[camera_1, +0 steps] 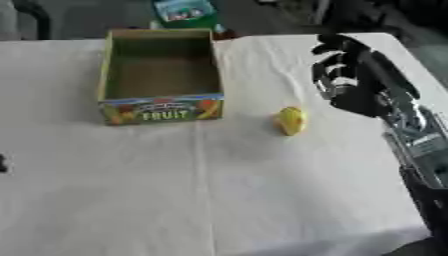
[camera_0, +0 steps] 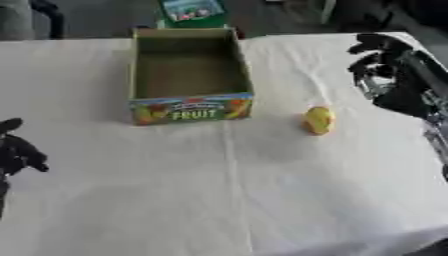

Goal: Pick up objects on the table and place them in the box.

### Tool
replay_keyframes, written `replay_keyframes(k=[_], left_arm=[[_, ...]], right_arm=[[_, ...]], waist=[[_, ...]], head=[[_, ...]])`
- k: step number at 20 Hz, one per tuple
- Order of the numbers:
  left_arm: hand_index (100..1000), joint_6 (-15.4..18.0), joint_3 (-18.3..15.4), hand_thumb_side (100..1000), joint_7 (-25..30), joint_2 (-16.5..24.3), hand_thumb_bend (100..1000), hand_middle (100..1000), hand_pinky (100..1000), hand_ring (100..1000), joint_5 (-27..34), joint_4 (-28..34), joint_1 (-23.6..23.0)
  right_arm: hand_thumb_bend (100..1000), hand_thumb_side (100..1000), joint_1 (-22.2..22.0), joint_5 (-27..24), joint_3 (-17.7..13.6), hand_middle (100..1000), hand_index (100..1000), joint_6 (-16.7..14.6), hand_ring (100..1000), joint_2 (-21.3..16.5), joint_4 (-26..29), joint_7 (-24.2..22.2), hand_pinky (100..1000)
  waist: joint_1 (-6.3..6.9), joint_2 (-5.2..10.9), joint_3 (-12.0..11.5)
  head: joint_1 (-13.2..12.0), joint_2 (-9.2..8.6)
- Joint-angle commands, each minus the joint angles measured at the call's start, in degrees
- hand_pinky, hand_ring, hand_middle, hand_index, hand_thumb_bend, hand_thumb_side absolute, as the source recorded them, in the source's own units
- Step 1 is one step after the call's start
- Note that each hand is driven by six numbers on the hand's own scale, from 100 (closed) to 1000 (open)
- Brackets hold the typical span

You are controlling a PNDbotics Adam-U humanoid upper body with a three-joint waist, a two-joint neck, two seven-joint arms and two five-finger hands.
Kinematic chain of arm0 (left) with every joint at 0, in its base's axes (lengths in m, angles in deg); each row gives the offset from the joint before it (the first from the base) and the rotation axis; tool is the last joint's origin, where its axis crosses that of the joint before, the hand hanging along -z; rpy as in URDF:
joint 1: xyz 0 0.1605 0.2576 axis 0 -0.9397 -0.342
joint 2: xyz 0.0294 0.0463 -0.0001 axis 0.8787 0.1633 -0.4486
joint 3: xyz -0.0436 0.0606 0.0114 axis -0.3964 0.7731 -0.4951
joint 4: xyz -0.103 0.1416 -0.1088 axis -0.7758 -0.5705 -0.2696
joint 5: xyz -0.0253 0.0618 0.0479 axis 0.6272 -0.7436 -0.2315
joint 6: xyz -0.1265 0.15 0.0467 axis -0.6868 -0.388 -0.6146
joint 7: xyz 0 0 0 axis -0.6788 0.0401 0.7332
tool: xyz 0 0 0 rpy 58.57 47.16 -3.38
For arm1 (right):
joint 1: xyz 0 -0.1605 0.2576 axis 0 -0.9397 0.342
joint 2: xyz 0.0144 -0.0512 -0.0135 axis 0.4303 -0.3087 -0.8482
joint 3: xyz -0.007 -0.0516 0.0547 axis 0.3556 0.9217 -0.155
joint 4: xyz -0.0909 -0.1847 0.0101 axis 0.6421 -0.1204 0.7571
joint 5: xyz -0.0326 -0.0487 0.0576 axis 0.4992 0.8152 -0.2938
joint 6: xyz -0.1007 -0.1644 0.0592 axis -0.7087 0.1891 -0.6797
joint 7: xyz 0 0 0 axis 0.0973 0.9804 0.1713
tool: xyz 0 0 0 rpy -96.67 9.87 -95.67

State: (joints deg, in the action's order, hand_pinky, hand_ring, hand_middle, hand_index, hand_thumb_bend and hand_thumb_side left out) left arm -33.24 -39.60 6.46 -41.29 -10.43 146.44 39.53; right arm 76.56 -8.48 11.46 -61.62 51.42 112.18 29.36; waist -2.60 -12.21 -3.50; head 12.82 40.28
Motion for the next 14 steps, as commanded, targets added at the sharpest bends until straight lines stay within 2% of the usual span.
replay_keyframes(k=[1, 7, 14], left_arm=[[812, 0.02, -0.25, 698, 0.23, 0.63, 131, 474, 464, 519, 0.1, 0.5, 0.18], [812, 0.0, -0.29, 699, 0.21, 0.65, 131, 474, 464, 519, 0.1, 0.5, 0.16], [812, -0.02, -0.31, 699, 0.19, 0.66, 131, 474, 465, 520, 0.11, 0.5, 0.16]], right_arm=[[100, 286, 0.3, 1.13, -0.42, 831, 921, -0.45, 751, -2.44, 1.13, -0.8, 563], [100, 286, 0.26, 1.71, -0.55, 830, 919, -0.7, 810, -2.54, 0.99, -2.25, 715], [100, 262, 0.3, 3.16, -0.22, 849, 924, -1.53, 850, -3.55, 1.26, -3.08, 792]], waist=[[-0.02, 0.81, 0.18], [-0.07, 0.83, 0.3], [-0.25, 0.87, 0.21]], head=[[0.24, 0.35], [0.36, 0.44], [0.47, 0.52]])
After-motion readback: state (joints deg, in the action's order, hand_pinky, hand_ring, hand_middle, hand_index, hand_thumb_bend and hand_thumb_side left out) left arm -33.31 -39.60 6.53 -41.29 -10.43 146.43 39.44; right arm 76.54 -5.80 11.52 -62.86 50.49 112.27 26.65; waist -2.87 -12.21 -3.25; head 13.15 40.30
